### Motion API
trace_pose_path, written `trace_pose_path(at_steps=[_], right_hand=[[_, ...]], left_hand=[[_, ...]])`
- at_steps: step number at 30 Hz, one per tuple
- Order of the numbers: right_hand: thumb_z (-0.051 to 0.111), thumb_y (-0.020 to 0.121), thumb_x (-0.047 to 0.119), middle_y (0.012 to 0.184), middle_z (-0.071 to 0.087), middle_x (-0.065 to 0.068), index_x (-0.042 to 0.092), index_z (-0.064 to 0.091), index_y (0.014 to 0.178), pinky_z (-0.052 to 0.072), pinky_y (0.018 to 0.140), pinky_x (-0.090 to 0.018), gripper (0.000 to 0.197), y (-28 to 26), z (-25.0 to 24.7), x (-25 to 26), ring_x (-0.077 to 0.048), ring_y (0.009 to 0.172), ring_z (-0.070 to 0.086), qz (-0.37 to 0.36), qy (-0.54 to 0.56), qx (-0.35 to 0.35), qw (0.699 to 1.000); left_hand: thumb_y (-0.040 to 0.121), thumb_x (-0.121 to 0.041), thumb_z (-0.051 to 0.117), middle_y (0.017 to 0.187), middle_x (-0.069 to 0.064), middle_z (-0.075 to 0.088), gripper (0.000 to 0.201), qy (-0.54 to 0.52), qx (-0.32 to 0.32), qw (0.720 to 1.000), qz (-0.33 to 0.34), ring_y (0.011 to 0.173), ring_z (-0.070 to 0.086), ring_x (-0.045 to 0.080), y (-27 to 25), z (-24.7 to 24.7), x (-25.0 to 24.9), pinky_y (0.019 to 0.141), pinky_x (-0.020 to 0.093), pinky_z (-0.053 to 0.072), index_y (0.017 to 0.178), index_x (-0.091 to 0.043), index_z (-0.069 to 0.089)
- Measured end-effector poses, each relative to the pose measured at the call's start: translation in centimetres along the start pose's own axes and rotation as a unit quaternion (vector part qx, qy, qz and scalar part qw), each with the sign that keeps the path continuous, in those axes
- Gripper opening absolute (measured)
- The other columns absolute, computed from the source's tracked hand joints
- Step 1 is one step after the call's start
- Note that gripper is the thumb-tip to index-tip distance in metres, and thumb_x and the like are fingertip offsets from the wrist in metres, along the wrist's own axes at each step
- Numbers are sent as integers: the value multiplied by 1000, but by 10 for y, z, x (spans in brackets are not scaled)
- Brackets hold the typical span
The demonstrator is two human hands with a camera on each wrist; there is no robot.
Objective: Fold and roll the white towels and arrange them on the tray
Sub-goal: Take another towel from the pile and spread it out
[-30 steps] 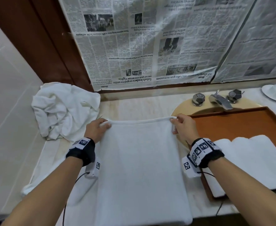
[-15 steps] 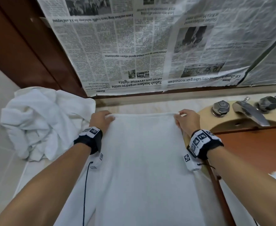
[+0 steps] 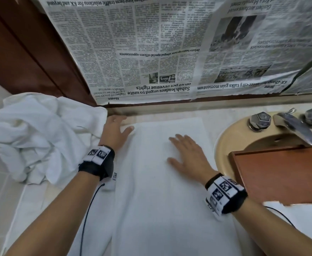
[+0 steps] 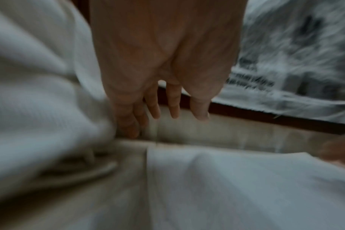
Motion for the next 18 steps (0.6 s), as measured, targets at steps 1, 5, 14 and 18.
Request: trace_pose_path(at_steps=[1, 5, 14, 18], right_hand=[[36, 94, 66, 166, 6, 6, 36, 13, 157, 11, 121, -45, 73, -6, 10, 6, -22, 153, 1, -13, -31, 20, 999], [6, 82, 78, 166, -6, 9, 40, 5, 157, 0, 123, -48, 84, -14, 34, 0, -21, 153, -10, 10, -76, 50, 996], [21, 98, 68, 165, -14, 11, 38, -1, 158, -8, 122, -47, 70, -20, 39, -3, -19, 152, -17, 39, -88, 45, 994], [23, 98, 67, 165, -11, 12, 37, 1, 158, -7, 122, -48, 71, -31, 43, 4, -19, 152, -14, 38, -84, 33, 995]], left_hand=[[91, -33, 69, 135, 11, 53, 44, -1, -6, 1000, 30, 126, 47, 27, -17, -7, -8, 104, 33, 34, 130, -16, 60], [92, -26, 69, 139, 7, 51, 50, -5, -10, 998, 65, 128, 45, 24, -104, -24, -12, 102, 27, 30, 137, -14, 52], [96, -53, 35, 164, 3, 19, 73, 59, 39, 996, 48, 150, 21, 25, -221, 23, 41, 120, 44, 23, 155, -11, 29], [95, -57, 24, 166, -5, 12, 72, 84, 30, 996, 17, 152, 14, 22, -216, 27, 44, 120, 46, 17, 157, -19, 25]])
Point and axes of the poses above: each hand's wrist, its own y-axis towards the middle knuckle, its own z-axis out of the palm, x = y × z, the point moved 8 cm from there along y, towards the middle knuckle
